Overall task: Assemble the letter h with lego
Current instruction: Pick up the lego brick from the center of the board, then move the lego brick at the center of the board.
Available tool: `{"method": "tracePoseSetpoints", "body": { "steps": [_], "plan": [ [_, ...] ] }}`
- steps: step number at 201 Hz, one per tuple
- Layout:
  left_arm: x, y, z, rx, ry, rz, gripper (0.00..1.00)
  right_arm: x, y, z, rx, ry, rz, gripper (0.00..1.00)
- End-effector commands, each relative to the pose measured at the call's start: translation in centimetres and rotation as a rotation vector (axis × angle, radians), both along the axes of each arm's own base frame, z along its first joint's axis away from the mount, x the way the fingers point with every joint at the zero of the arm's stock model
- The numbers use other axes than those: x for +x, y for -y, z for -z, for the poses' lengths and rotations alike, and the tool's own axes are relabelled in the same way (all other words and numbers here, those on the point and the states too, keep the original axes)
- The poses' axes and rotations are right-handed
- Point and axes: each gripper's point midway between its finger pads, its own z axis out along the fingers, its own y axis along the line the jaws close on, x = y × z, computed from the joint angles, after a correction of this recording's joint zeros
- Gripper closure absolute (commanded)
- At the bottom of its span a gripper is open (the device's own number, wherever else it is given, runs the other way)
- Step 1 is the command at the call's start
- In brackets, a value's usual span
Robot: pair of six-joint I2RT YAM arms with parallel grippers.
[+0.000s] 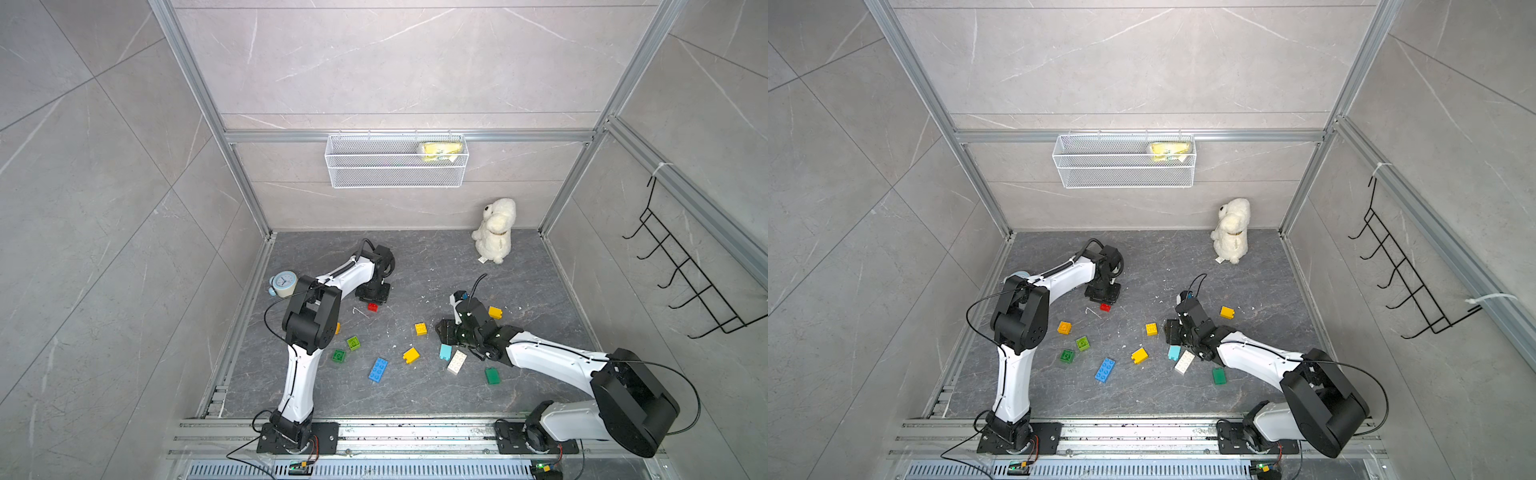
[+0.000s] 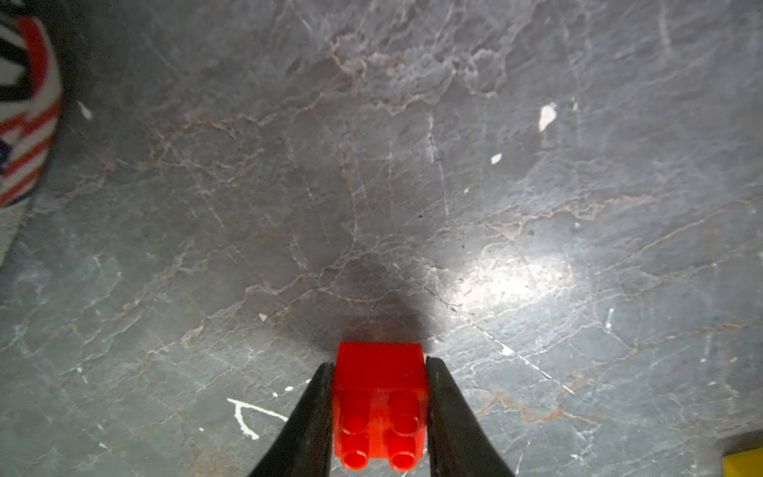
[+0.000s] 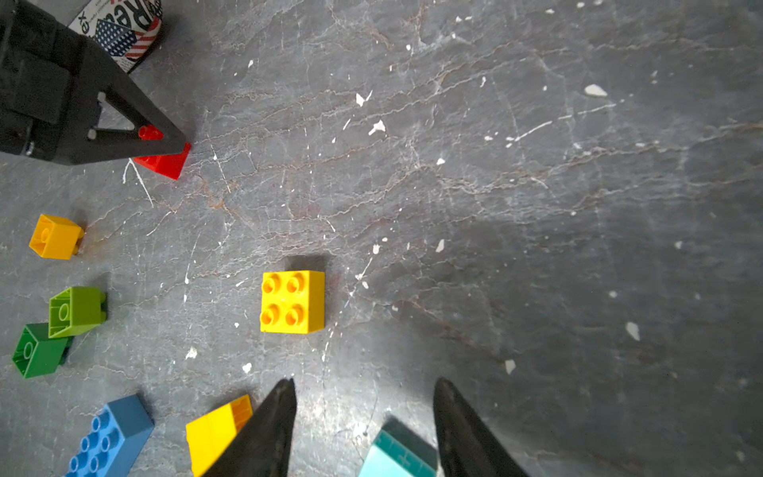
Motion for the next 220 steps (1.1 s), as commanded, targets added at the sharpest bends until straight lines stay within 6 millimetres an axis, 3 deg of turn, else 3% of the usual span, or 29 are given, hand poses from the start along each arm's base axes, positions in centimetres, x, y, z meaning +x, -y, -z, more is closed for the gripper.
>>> {"method": "tracePoseSetpoints", "body": {
  "steps": [1,35,71,97,125,152,220],
  "plan": [
    [-0.8,1.1,-1.1,-0.008,0.004,-0.058,0.7,0.1,-0.2,0.0,-0.034,-0.02,-0.011,0.46],
    [-1.9,1.9,-1.4,-0.043,-0.018,-0.17,0.7,0.7,-0.1,0.0,-0.1,-0.087,0.013,0.46],
    [-3.6,2.3,-1.7,-0.086,-0.067,-0.285,0.71,1.3,-1.6,0.2,-0.119,-0.208,-0.002,0.49],
    [-4.7,2.8,-2.9,-0.136,-0.066,-0.354,0.7,2.3,-1.8,1.6,-0.184,-0.258,-0.006,0.61],
    [-6.2,3.5,-4.5,-0.194,-0.069,-0.446,0.7,2.1,-2.3,3.2,-0.177,-0.295,-0.024,0.76],
    [-8.1,5.0,-5.5,-0.235,-0.099,-0.494,0.74,2.2,-2.2,4.1,-0.174,-0.302,-0.026,0.85],
    [-9.0,6.3,-6.7,-0.307,-0.102,-0.573,0.73,0.6,-5.7,5.8,0.001,-0.403,-0.116,0.89]
  ]
}}
